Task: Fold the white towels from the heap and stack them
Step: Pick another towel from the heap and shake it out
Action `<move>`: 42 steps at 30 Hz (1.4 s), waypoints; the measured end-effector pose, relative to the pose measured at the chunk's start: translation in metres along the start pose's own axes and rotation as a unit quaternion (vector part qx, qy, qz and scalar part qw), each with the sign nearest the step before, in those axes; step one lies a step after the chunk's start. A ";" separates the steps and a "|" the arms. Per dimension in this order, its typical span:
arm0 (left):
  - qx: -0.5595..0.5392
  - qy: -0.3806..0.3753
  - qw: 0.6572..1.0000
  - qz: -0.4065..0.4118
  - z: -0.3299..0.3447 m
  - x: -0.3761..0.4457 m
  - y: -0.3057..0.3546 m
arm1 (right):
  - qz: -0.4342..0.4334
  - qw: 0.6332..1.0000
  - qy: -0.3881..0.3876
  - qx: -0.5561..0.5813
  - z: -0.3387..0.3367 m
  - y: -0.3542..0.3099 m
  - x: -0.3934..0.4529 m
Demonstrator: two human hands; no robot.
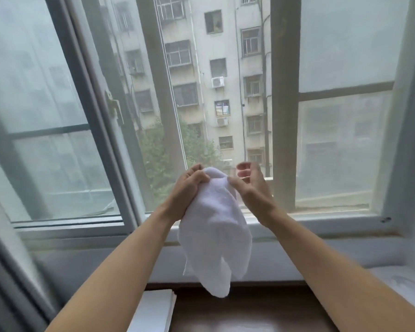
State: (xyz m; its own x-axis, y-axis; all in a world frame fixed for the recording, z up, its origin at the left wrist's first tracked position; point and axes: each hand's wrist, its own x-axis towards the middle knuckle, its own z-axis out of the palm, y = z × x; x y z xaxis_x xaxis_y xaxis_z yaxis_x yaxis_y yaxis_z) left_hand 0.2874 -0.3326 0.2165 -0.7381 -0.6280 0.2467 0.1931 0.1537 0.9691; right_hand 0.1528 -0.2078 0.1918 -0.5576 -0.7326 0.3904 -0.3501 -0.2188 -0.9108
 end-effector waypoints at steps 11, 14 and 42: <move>0.221 -0.092 0.969 0.064 -0.109 -0.009 0.017 | 0.048 0.968 -0.244 0.030 0.077 0.008 0.024; 0.347 -0.093 0.926 0.115 -0.132 -0.008 0.017 | 0.023 0.985 -0.171 -0.027 0.094 0.003 0.027; 0.538 0.151 0.814 0.157 -0.182 -0.022 0.023 | 0.069 0.993 -0.021 0.095 0.015 -0.025 0.026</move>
State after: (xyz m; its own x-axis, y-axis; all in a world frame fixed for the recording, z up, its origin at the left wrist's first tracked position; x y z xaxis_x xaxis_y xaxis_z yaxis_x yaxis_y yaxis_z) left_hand 0.4259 -0.4541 0.2322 -0.5370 -0.5638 0.6275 -0.4570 0.8197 0.3453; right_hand 0.1588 -0.2311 0.2222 -0.5567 -0.7894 0.2587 -0.1230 -0.2296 -0.9655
